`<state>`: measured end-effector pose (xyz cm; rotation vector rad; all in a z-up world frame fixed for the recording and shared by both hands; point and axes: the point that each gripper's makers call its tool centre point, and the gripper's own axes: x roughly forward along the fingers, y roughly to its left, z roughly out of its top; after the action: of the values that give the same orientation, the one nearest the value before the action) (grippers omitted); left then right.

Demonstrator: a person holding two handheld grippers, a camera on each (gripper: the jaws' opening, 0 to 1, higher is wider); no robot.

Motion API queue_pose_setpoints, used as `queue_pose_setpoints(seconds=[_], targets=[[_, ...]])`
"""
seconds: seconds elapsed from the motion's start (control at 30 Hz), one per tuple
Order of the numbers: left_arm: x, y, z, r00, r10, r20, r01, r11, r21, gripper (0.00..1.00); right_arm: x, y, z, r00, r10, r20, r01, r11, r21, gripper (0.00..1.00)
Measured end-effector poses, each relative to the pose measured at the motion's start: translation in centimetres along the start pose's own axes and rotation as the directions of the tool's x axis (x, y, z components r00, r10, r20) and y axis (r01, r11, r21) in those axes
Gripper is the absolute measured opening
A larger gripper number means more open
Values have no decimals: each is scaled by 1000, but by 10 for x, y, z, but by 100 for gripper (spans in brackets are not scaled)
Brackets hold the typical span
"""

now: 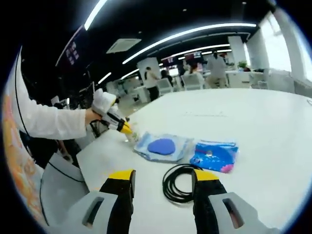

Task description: Arrange the tabletop items into an orderly group along one side of the table until the central work area is clear of visible clutter.

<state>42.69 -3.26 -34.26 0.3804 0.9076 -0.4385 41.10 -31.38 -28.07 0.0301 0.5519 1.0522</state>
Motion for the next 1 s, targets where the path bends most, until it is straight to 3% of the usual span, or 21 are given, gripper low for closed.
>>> queue_pose_setpoints(seconds=[0.1,0.2,0.33,0.5,0.67,0.8,0.9,1.0], targets=[[4,3,0,1000,-7,17,8,1000,-27,0,1,-2,-1,1000,-4,-9,4,1000,-4,47],[5,4,-4,1000,11,0,-11,1000,14,0,0,-5,-2,1000,-7,-8,7,1000,2,47],[9,8,-7,1000,9,8,-9,999,-36,1,-1,-5,-1,1000,-10,-8,10,1000,3,47],[8,11,-7,999,41,23,-39,996,-76,21,-4,-6,0,1000,-16,-4,16,1000,6,47],[-9,7,1,993,90,70,-82,990,-113,34,-6,-7,1,1000,-18,0,18,1000,17,51],[-25,6,9,976,127,175,-96,979,-177,68,-9,-6,5,1000,-19,4,18,998,52,55],[-45,-4,8,971,134,198,-94,975,-202,68,-11,-6,8,1000,-23,15,23,998,51,61],[-63,-10,7,956,175,233,-116,962,-245,72,-13,-7,9,999,-35,18,34,998,55,69]])
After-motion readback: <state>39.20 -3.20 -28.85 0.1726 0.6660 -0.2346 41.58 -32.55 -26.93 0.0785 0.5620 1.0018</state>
